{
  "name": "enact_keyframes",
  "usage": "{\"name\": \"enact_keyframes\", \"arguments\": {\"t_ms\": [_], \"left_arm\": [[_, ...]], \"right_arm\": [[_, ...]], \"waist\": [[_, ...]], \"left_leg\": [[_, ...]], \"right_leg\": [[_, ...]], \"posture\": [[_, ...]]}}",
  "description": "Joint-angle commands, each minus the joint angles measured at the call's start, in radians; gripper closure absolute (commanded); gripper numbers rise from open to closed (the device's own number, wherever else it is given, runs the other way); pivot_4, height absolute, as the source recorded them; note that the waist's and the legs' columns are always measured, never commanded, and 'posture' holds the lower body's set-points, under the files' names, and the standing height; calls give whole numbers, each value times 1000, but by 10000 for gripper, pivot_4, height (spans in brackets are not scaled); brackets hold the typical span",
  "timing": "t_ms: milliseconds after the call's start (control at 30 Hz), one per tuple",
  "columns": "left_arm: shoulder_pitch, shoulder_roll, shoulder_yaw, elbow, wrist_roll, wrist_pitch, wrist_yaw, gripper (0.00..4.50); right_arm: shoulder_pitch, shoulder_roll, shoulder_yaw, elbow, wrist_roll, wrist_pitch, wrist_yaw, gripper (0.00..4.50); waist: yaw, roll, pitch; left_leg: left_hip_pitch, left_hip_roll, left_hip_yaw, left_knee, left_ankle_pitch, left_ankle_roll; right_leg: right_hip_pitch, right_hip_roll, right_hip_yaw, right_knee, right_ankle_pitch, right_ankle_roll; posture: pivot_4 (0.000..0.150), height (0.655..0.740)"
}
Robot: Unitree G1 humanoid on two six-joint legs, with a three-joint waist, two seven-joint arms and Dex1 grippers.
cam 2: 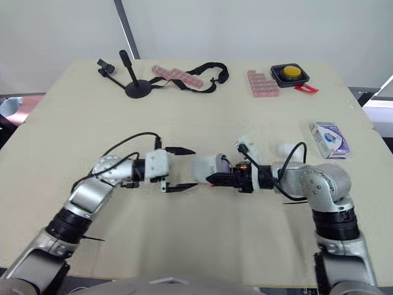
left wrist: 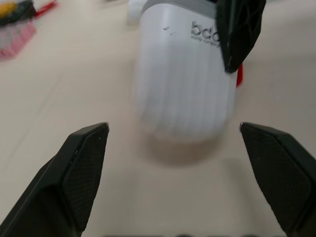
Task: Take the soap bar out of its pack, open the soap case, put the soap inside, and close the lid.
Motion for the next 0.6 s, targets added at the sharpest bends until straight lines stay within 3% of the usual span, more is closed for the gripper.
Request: {"name": "enact_keyframes", "arguments": {"t_ms": [33, 133, 267, 400, 600], "left_arm": [[-69, 30, 45, -72, -138, 250, -43, 29], [-141, 36, 46, -99, -215, 430, -55, 29], [-202, -5, 16, -130, -244, 502, -37, 29], [-221, -38, -66, -134, -165, 450, -26, 29], [-206, -70, -145, -100, -44, 297, 0, 29]], "right_arm": [[-114, -97, 119, -73, -93, -100, 101, 24501], [-232, -207, 276, -117, -214, -170, 182, 24501], [-357, -301, 439, -152, -332, -206, 274, 24501], [-471, -359, 573, -169, -427, -219, 377, 24501], [-561, -347, 649, -159, -497, -198, 446, 24501]], "waist": [[-2, 0, 0], [3, 1, 1], [11, 2, 2], [28, 1, 2], [38, 1, 2]], "left_leg": [[0, 0, 0, -1, 0, 0], [-1, 0, 0, -1, 0, 0], [-2, 0, 0, -1, 0, 0], [-2, 0, 0, -1, -1, 0], [-2, 2, 0, -1, -1, -1]], "right_leg": [[0, 0, 0, -1, 0, 0], [0, 4, 0, 1, 0, 0], [3, 6, 1, -1, 0, 0], [3, 7, 2, -3, 0, 1], [4, 9, 4, -3, 0, 1]], "posture": [[1500, 7096], [1500, 7096], [1500, 7096], [1500, 7096], [1500, 7096]]}}
